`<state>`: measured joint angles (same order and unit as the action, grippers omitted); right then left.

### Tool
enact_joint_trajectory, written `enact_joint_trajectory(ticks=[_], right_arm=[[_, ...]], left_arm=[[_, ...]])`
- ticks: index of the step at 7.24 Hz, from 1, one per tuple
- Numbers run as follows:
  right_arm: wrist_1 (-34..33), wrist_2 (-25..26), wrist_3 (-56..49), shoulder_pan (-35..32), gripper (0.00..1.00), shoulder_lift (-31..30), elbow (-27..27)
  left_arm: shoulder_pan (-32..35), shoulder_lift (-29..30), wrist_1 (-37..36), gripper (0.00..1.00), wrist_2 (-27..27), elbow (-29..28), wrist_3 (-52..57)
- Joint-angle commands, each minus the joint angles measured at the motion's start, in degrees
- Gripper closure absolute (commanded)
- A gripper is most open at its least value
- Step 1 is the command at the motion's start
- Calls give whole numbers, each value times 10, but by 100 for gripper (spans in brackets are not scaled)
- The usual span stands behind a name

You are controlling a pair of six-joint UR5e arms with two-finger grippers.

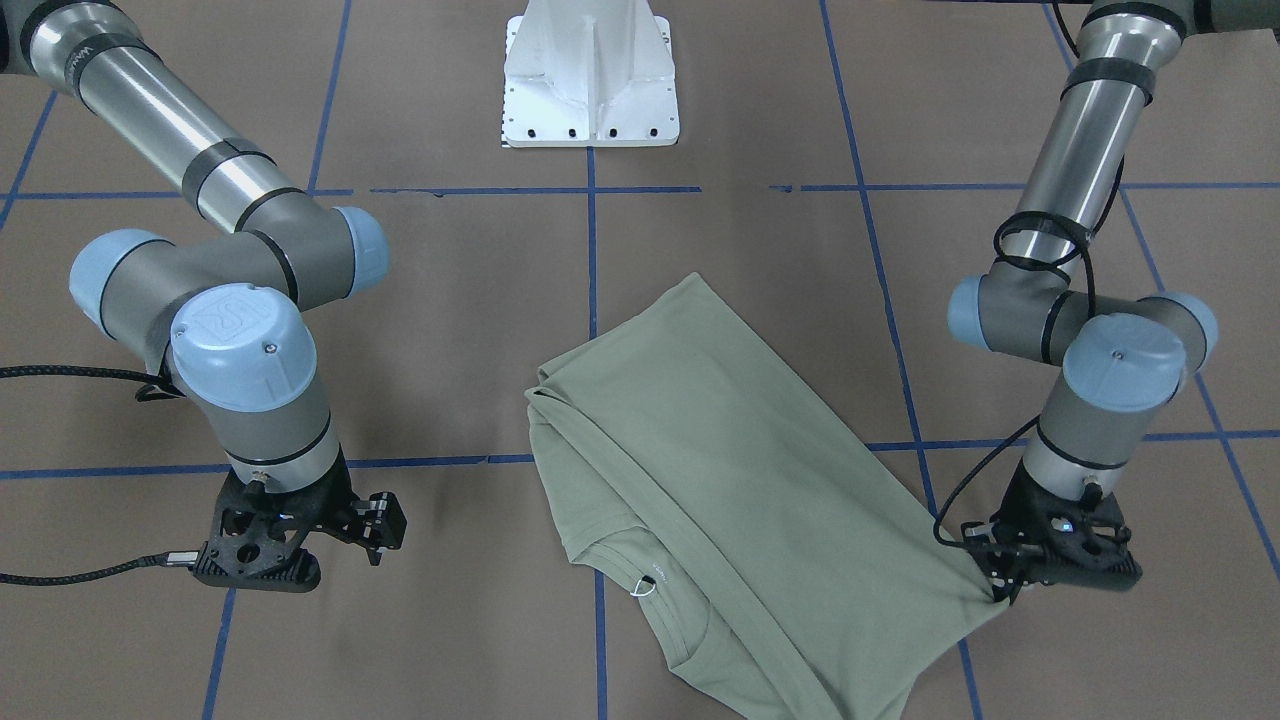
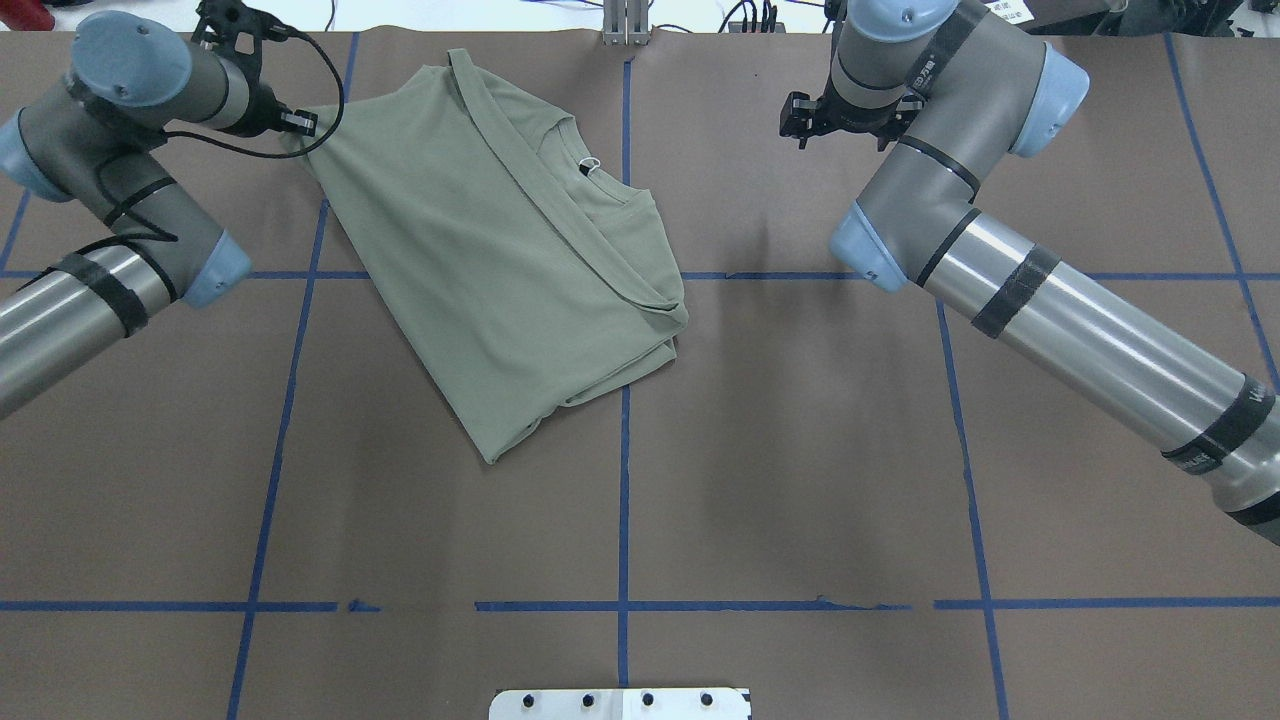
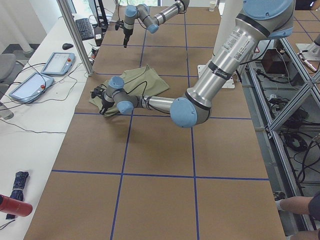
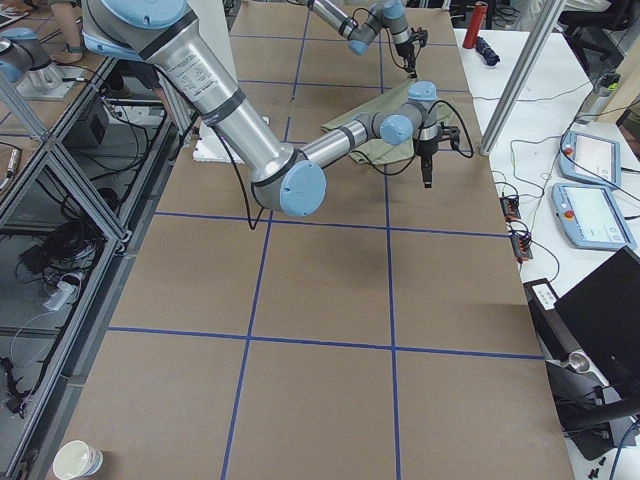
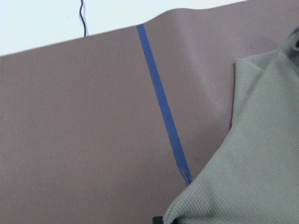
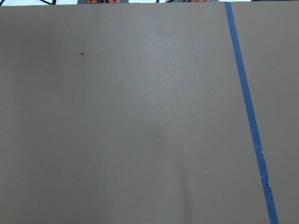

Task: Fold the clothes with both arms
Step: 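Drag the folded shirt with the left gripper away from the robot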

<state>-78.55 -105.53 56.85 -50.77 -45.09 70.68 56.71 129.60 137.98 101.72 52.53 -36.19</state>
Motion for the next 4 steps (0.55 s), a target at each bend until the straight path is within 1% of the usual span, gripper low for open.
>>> enact_joint_trajectory(ticks=[1, 2, 3, 4], right_arm=[[2, 0, 38, 11, 0, 9, 2], [2, 0, 95, 31, 0, 25, 3], [2, 1, 193, 57, 0, 35, 4], [1, 1, 280, 77, 4, 52, 5]], left_arm=[[11, 28, 3, 1, -14, -18, 47], [32, 27, -5, 0, 53, 7, 45], [67, 26, -2, 0, 189, 9, 42], [67, 12, 3, 0, 214, 28, 17]])
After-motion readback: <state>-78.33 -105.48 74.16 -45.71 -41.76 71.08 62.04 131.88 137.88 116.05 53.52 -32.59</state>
